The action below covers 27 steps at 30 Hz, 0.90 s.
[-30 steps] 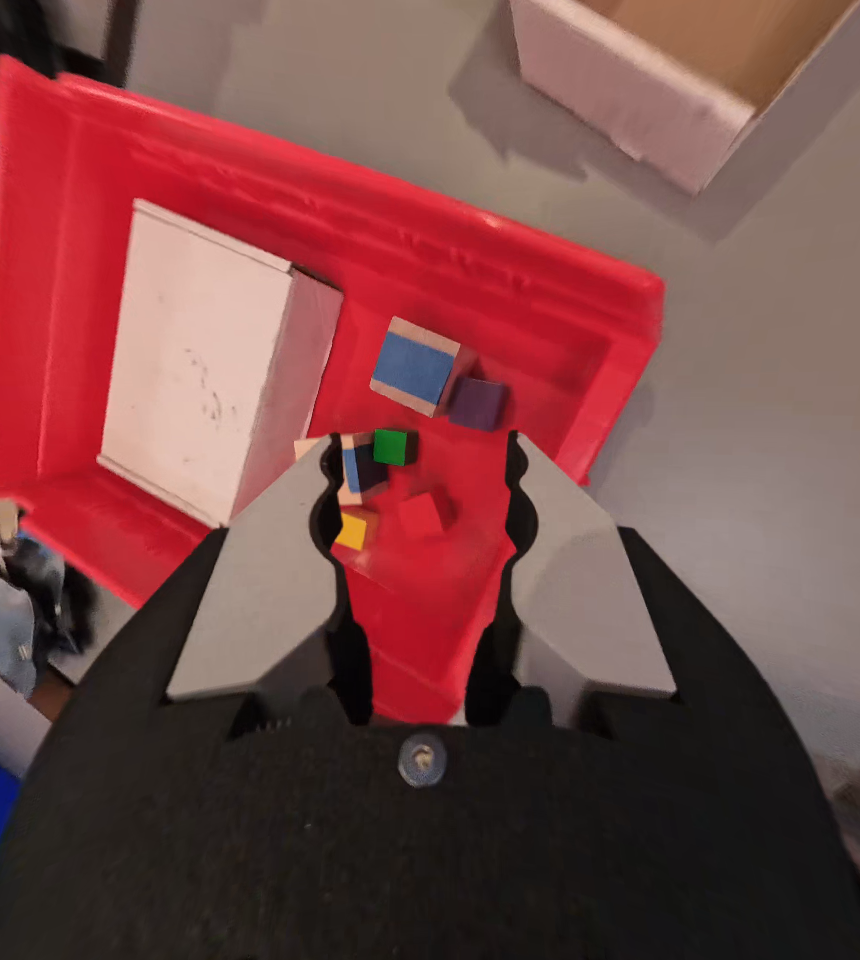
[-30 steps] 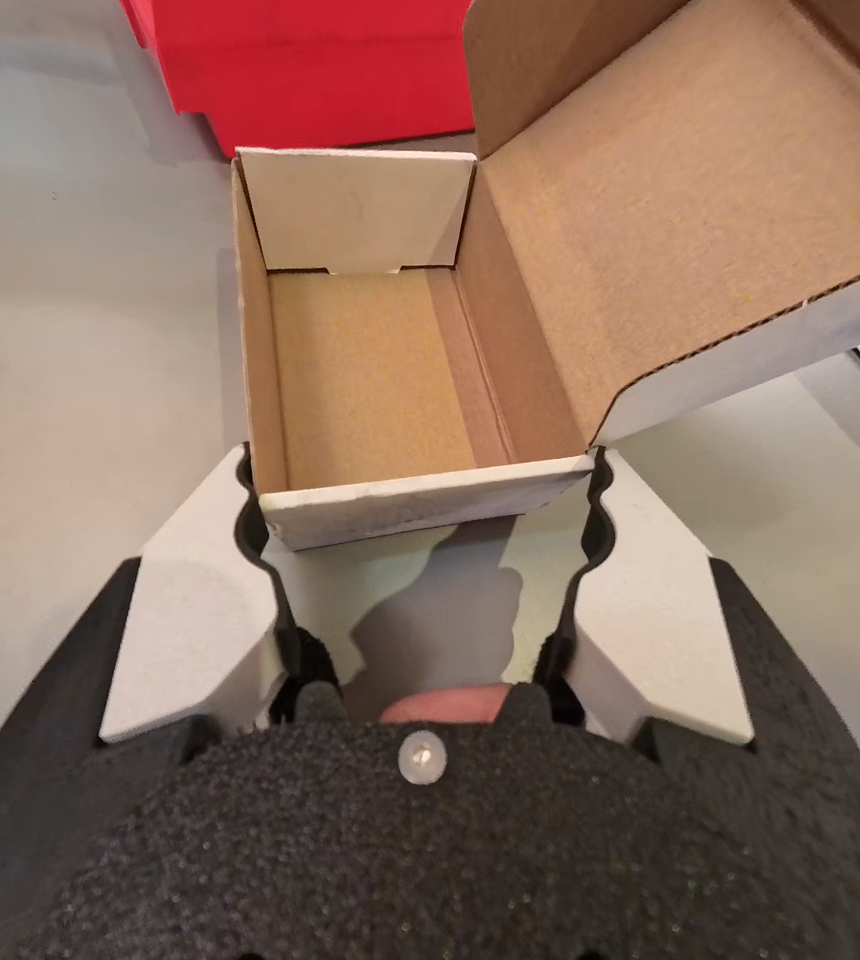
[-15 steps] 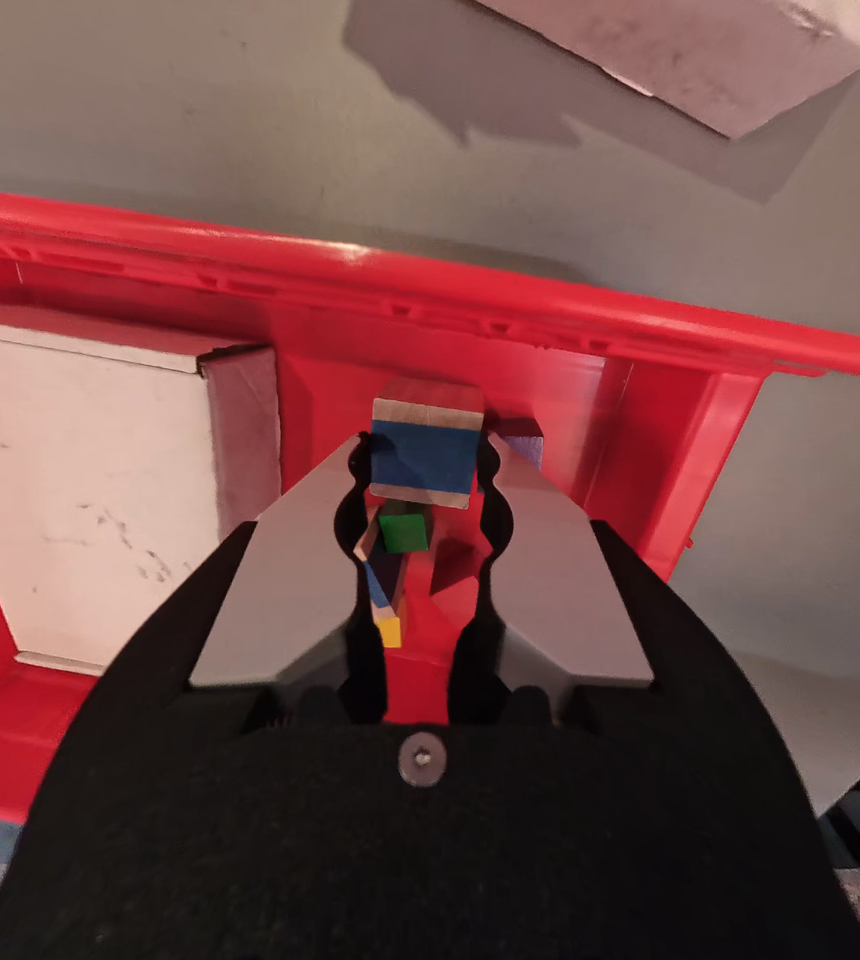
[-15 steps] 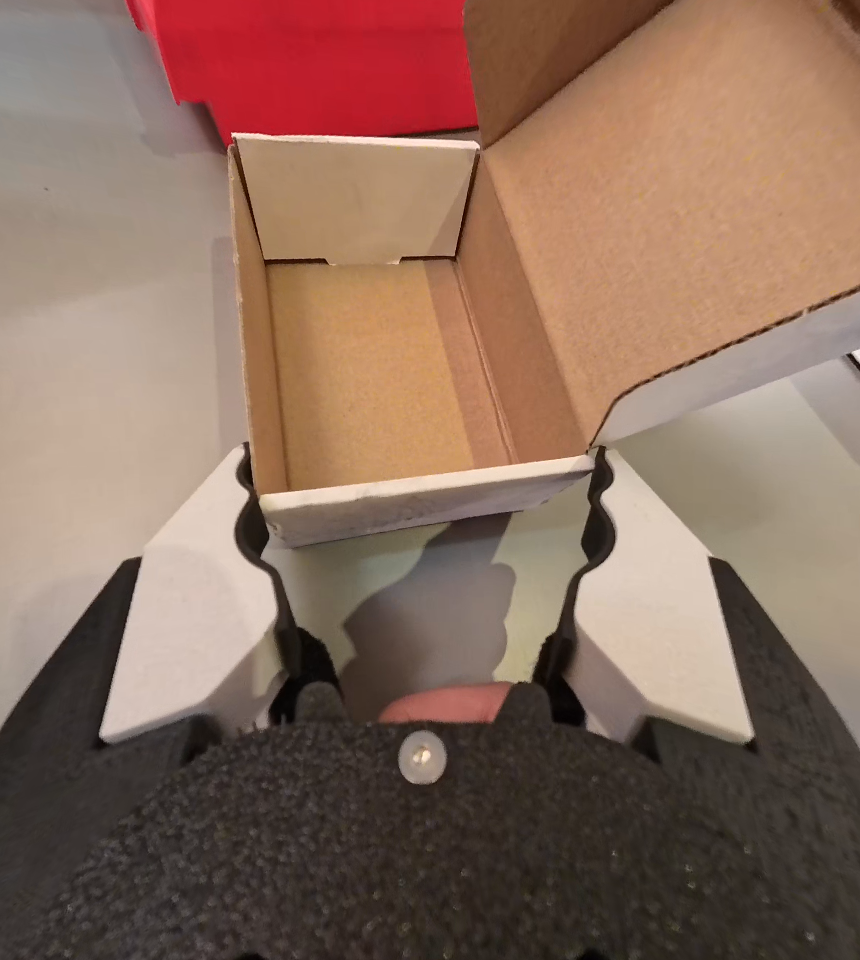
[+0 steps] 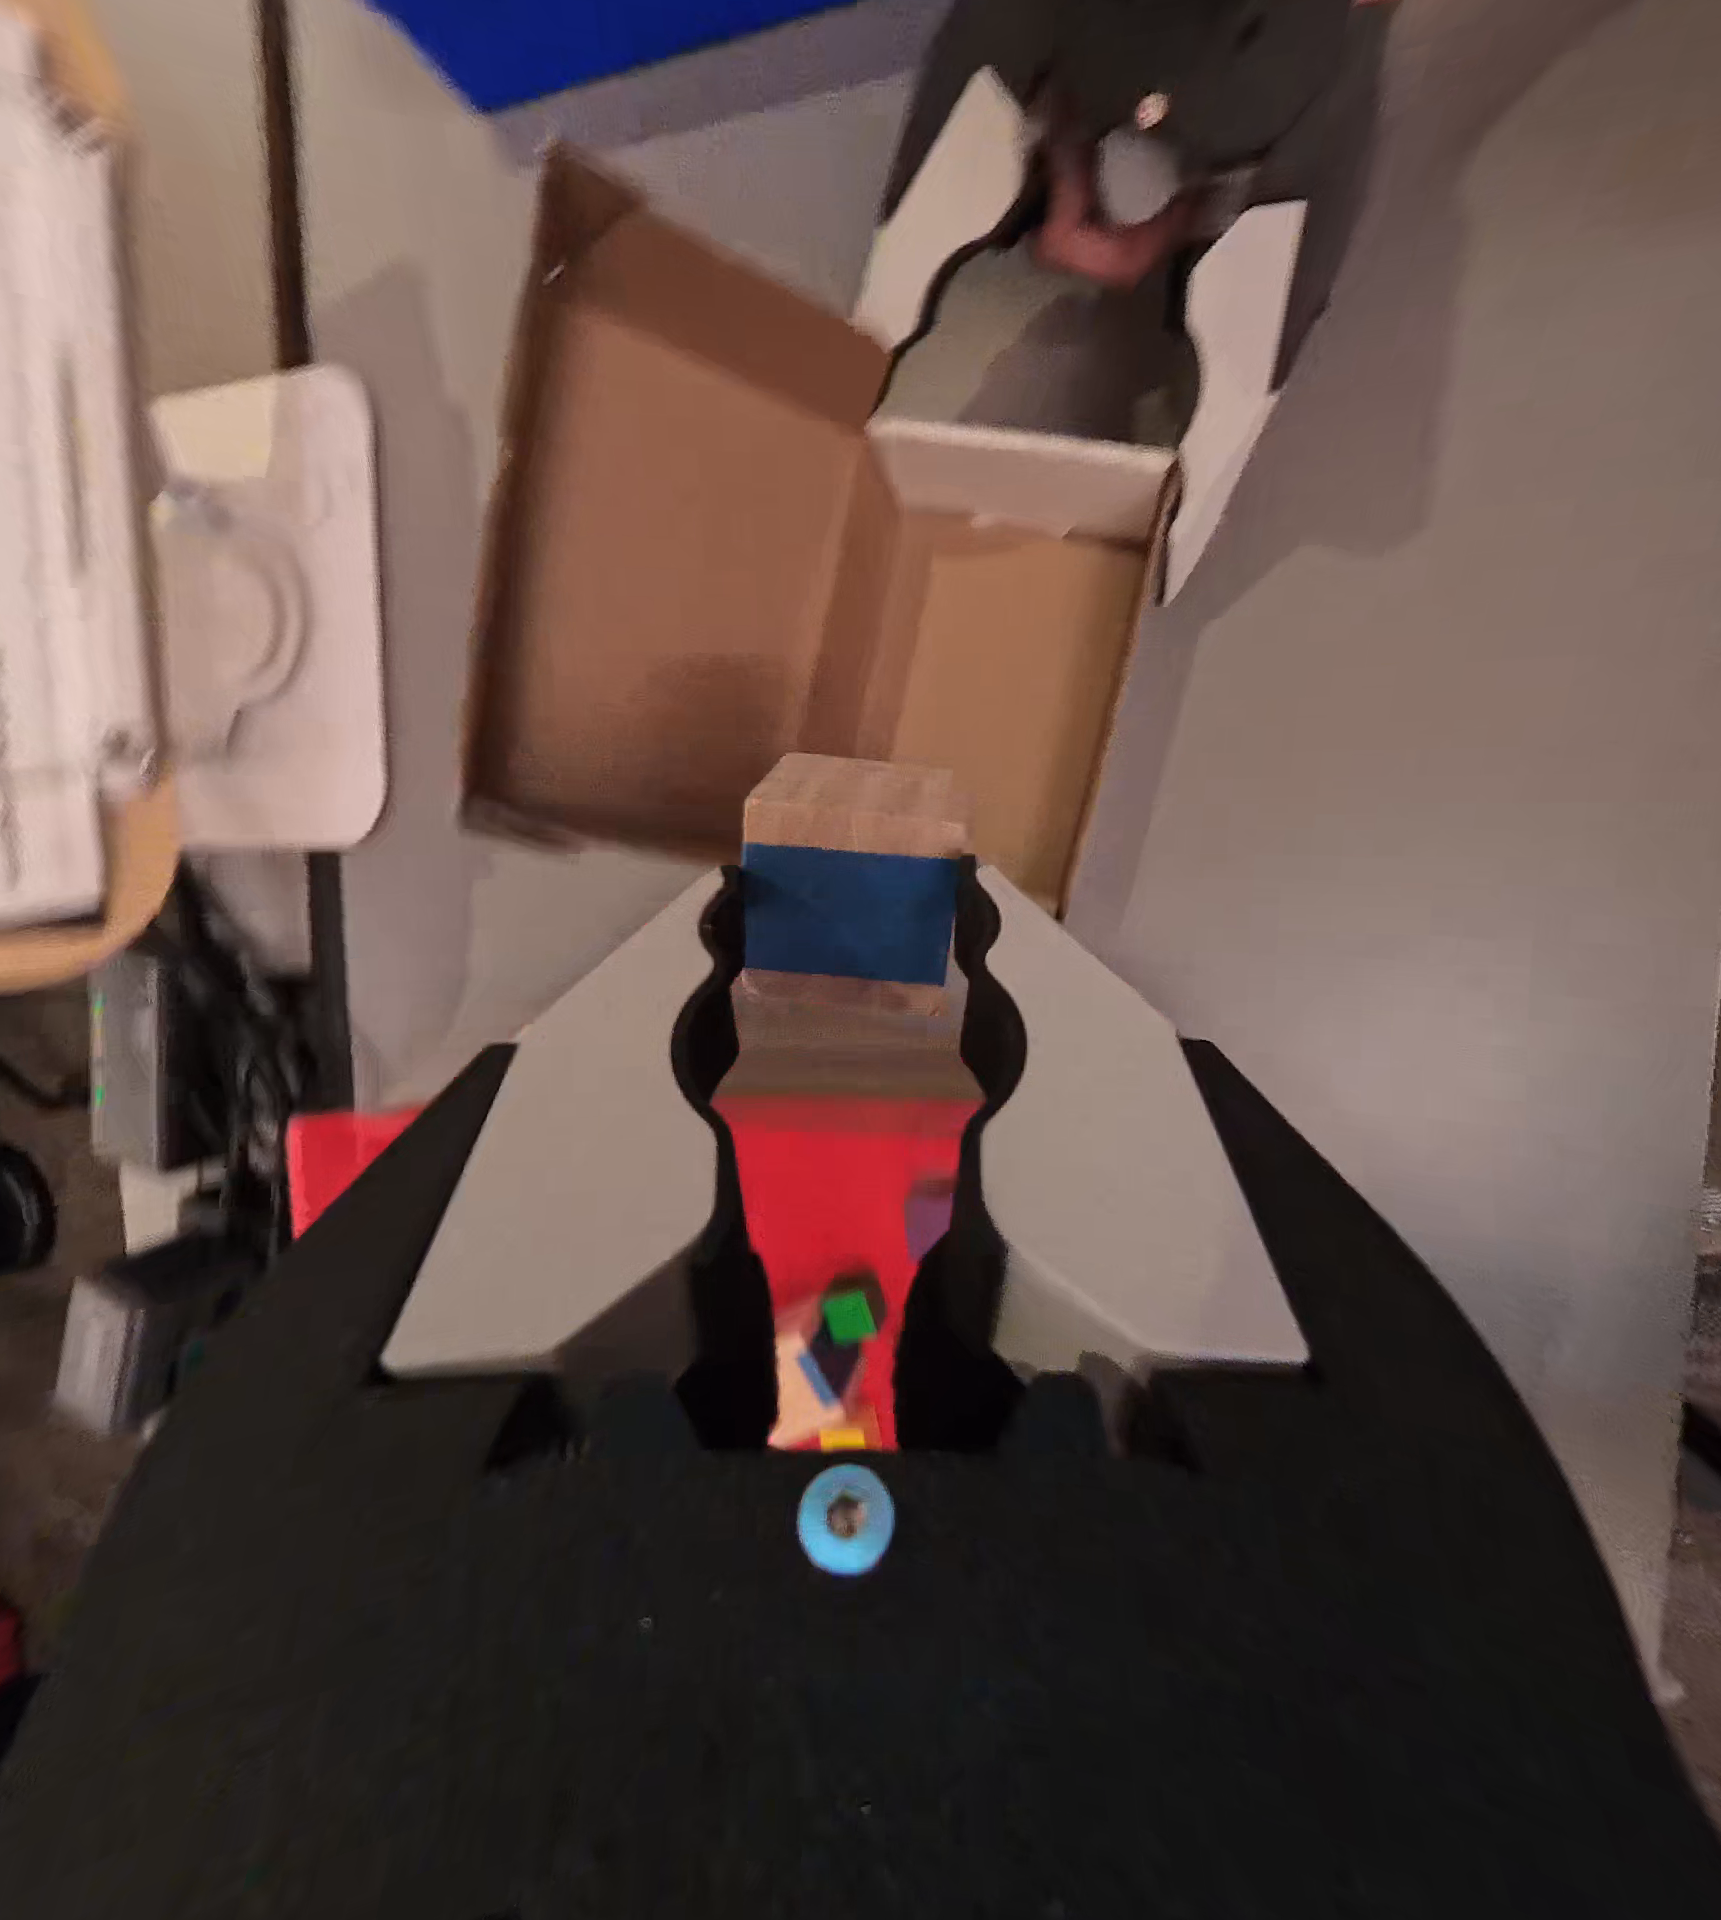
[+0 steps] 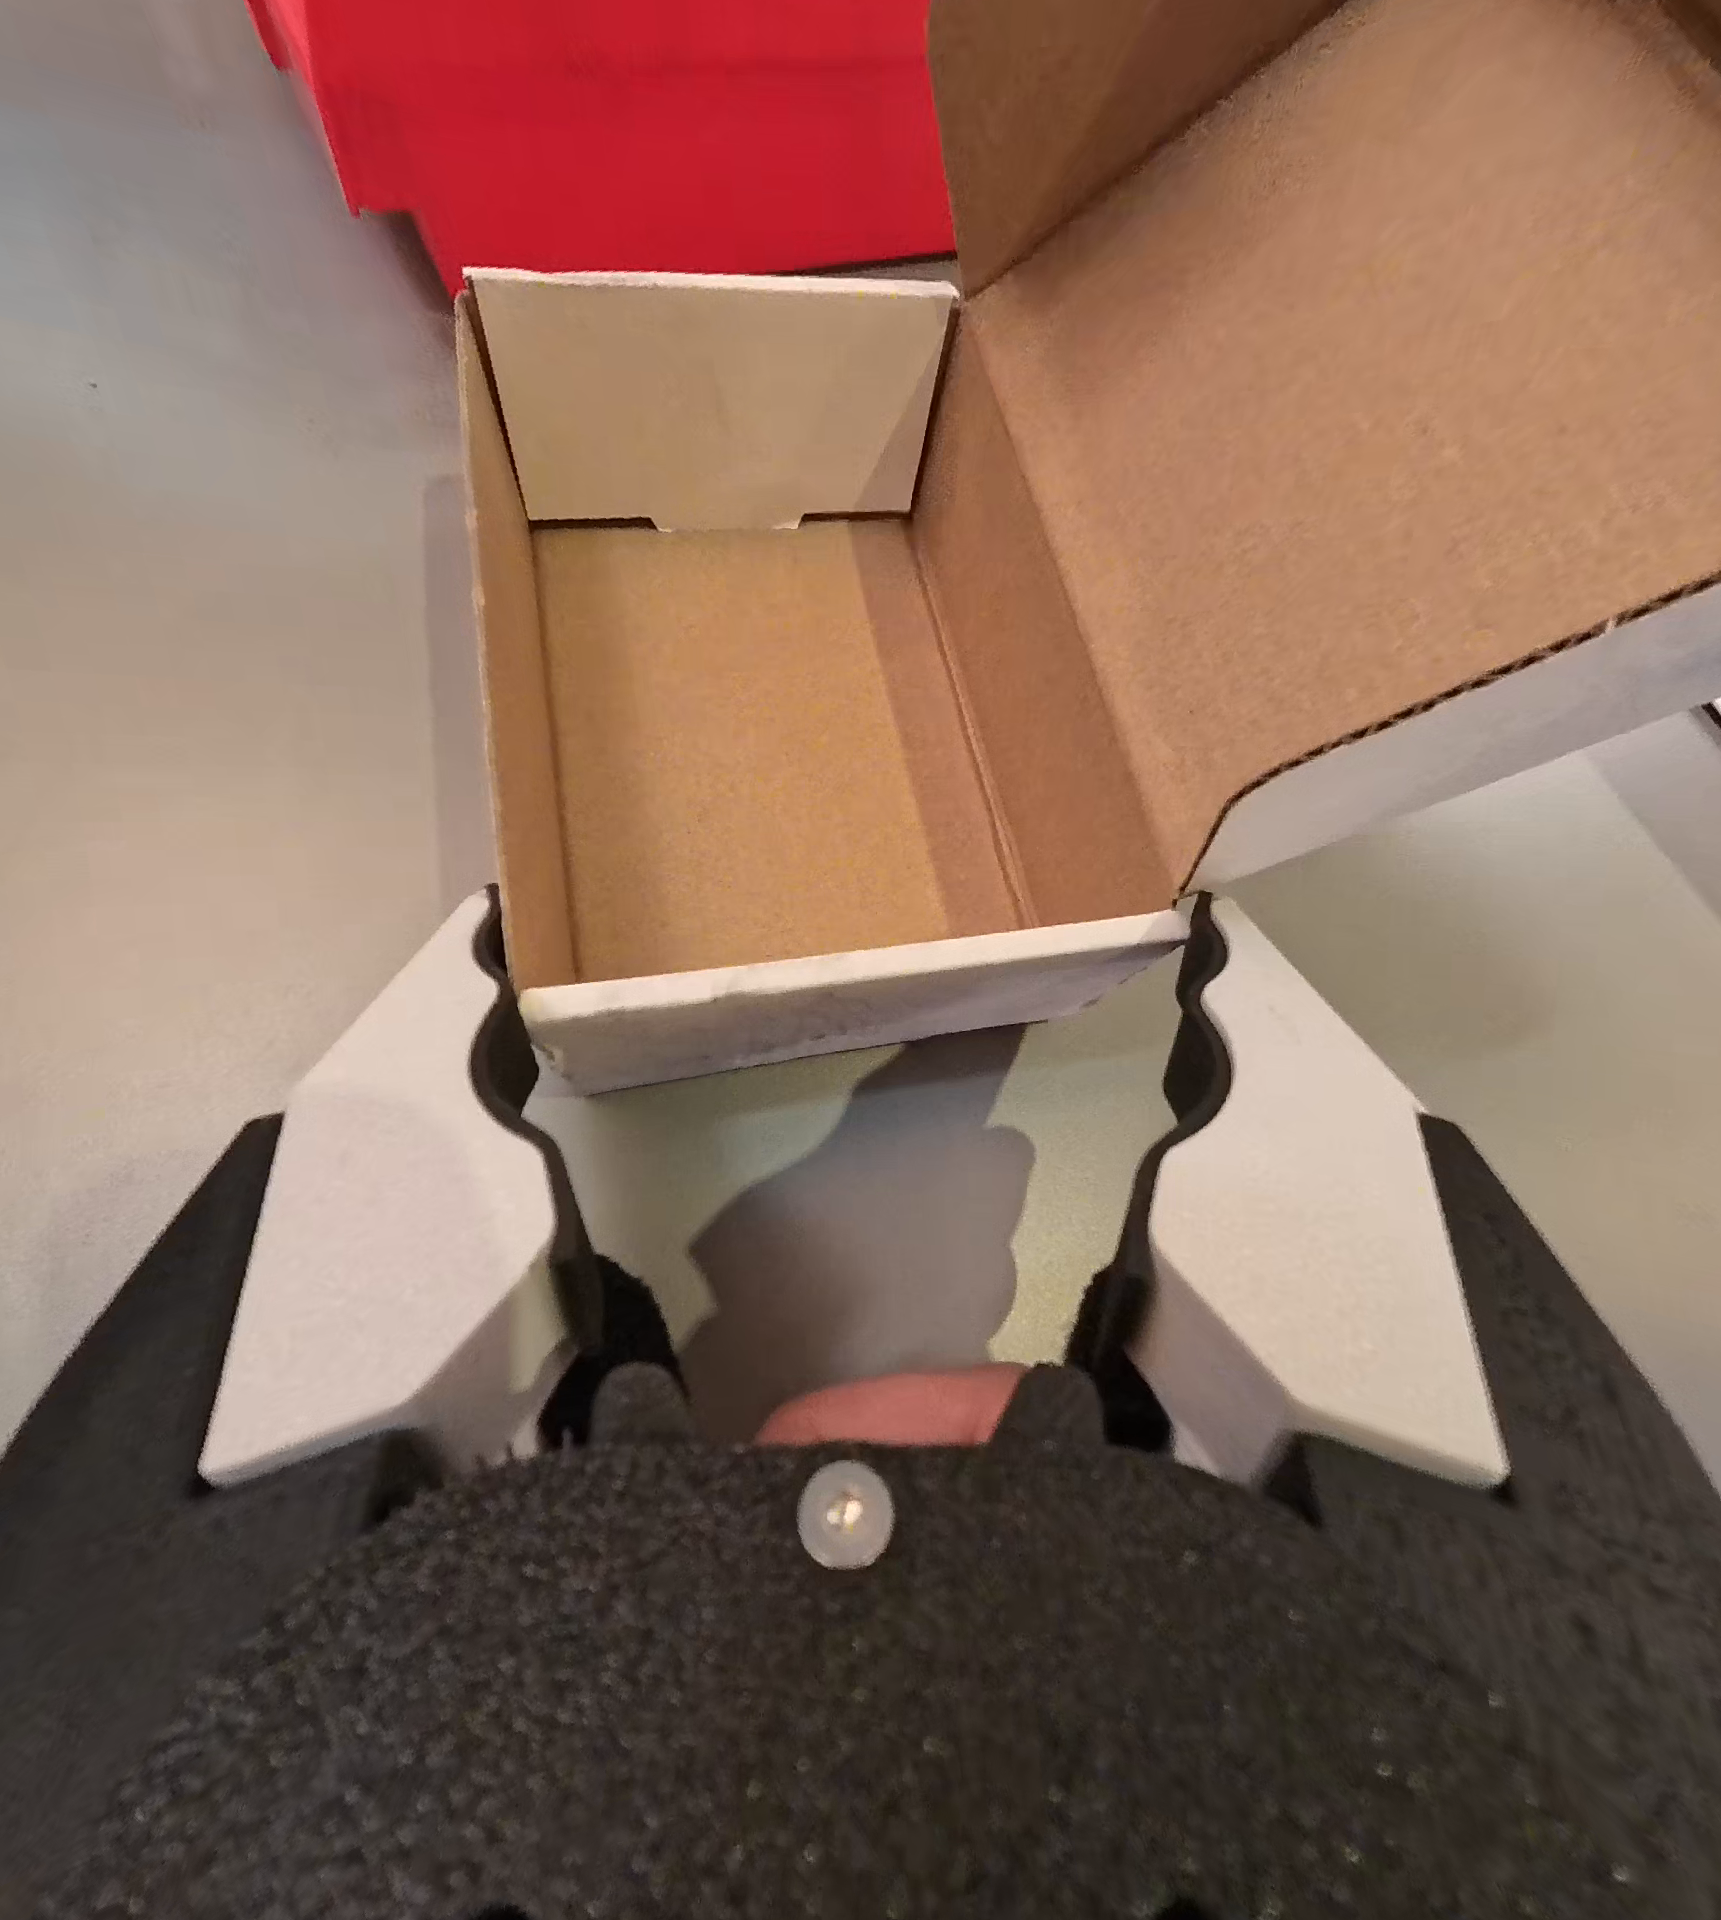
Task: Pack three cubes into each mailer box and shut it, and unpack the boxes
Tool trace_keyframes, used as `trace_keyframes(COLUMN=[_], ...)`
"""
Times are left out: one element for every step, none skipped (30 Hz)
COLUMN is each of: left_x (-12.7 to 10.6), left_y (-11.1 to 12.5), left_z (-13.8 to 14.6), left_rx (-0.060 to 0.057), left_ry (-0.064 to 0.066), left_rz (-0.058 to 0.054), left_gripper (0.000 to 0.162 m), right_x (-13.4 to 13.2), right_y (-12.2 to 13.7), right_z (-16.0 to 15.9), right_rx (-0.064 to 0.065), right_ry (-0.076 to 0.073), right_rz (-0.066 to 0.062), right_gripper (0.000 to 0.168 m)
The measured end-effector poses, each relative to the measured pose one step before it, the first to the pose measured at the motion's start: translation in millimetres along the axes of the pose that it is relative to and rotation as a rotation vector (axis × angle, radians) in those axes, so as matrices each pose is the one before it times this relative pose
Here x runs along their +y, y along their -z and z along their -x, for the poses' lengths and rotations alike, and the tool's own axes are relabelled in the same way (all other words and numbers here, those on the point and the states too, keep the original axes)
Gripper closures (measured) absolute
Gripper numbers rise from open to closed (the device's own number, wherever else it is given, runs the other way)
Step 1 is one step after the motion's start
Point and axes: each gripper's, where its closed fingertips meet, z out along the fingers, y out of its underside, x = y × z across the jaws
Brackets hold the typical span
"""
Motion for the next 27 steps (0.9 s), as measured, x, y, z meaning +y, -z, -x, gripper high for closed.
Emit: trace_keyframes(left_x=[-12.16, -9.62, -7.69, -5.96, -3.79, -1.18, 0.53, 2.10, 2.66, 2.63, 1.85, 0.63, 0.43, 0.96, 1.62, -1.42, -1.68, -0.60, -0.07, -0.06, -0.02, 0.01, -0.34, -2.58, -3.07, -3.05, -3.04], left_y=[-16.80, -19.22, -20.07, -19.94, -18.78, -16.65, -14.35, -12.16, -10.02, -8.13, -6.25, -4.84, -3.88, -3.81, -3.97, -3.08, -2.21, -0.65, 0.12, 0.04, 0.03, 0.19, 1.19, 4.59, 10.05, 15.84, 20.57], left_z=[-6.68, -4.82, -3.39, -2.11, -1.54, -0.49, 0.67, 1.50, 1.42, 1.07, 0.81, -0.09, -0.30, -0.19, -0.19, -0.13, -0.41, -0.13, -0.08, -0.09, 0.03, 0.22, -0.73, -1.83, -0.31, 0.57, 1.35], left_rx=[0.0252, 0.0268, 0.0281, 0.0267, 0.0276, 0.0217, 0.0111, 0.0034, 0.0017, 0.0031, 0.0034, 0.0081, 0.0074, 0.0047, 0.0024, -0.0016, -0.0034, -0.0029, -0.0010, -0.0016, -0.0026, -0.0026, 0.0059, 0.0222, 0.0192, 0.0121, -0.0021], left_ry=[-0.0351, -0.0243, -0.0156, -0.0077, -0.0005, 0.0026, 0.0005, -0.0032, -0.0018, -0.0010, 0.0005, 0.0026, 0.0029, 0.0028, 0.0009, -0.0012, -0.0044, -0.0035, 0.0014, 0.0010, 0.0028, 0.0120, 0.0292, 0.0473, 0.0529, 0.0430, 0.0286], left_rz=[0.0120, 0.0134, 0.0096, 0.0044, 0.0053, 0.0123, 0.0162, 0.0224, 0.0230, 0.0211, 0.0142, 0.0043, 0.0008, 0.0033, 0.0071, -0.0108, -0.0102, -0.0014, 0.0007, -0.0031, -0.0079, -0.0103, -0.0156, -0.0336, -0.0430, -0.0508, -0.0557], left_gripper=[0.125, 0.125, 0.125, 0.125, 0.125, 0.125, 0.125, 0.125, 0.125, 0.125, 0.125, 0.125, 0.125, 0.125, 0.124, 0.124, 0.124, 0.124, 0.124, 0.124, 0.124, 0.124, 0.123, 0.112, 0.104, 0.103, 0.104], right_x=[0.03, 0.09, 0.18, 0.15, 0.16, 0.03, -0.08, 0.02, -0.11, -0.05, -0.15, -0.08, -0.21, -0.18, 0.02, -0.12, -0.14, 0.04, -0.06, -0.07, -0.05, -0.03, 0.06, -0.09, -0.03, -0.03, -0.09], right_y=[0.03, 0.12, 0.21, 0.18, 0.16, 0.01, -0.14, 0.02, 0.00, -0.10, -0.08, -0.19, -0.16, -0.17, -0.10, -0.15, -0.18, -0.25, 0.11, 0.02, -0.01, 0.04, -0.04, -0.07, -0.07, -0.04, -0.07], right_z=[0.09, -0.01, 0.07, 0.07, 0.16, -0.01, -0.03, -0.01, 0.03, 0.00, -0.03, -0.07, -0.10, -0.04, 0.06, 0.07, 0.15, -0.01, -0.10, 0.12, 0.03, -0.08, 0.14, 0.01, -0.04, -0.02, -0.06], right_rx=[0.0010, 0.0016, 0.0022, 0.0019, 0.0010, 0.0004, -0.0005, -0.0002, 0.0001, -0.0007, -0.0015, -0.0017, -0.0015, -0.0009, -0.0002, 0.0001, -0.0013, -0.0016, -0.0021, 0.0004, 0.0012, 0.0006, -0.0001, 0.0002, 0.0003, -0.0005, -0.0004], right_ry=[0.0011, 0.0020, 0.0015, 0.0006, 0.0008, -0.0006, -0.0013, -0.0006, 0.0001, -0.0007, -0.0023, -0.0028, -0.0019, -0.0014, 0.0010, 0.0016, -0.0040, -0.0057, -0.0066, 0.0027, -0.0012, 0.0007, 0.0015, 0.0018, -0.0007, -0.0019, -0.0015], right_rz=[0.0008, 0.0010, 0.0016, 0.0025, 0.0015, 0.0002, -0.0003, -0.0001, -0.0011, -0.0015, -0.0020, -0.0020, -0.0021, -0.0013, -0.0001, 0.0003, 0.0005, 0.0009, -0.0007, -0.0029, -0.0015, -0.0005, 0.0002, 0.0000, 0.0001, -0.0005, -0.0009], right_gripper=[0.044, 0.044, 0.044, 0.044, 0.044, 0.044, 0.044, 0.044, 0.044, 0.044, 0.044, 0.044, 0.044, 0.044, 0.044, 0.044, 0.044, 0.044, 0.044, 0.044, 0.044, 0.044, 0.044, 0.044, 0.044, 0.044, 0.044])
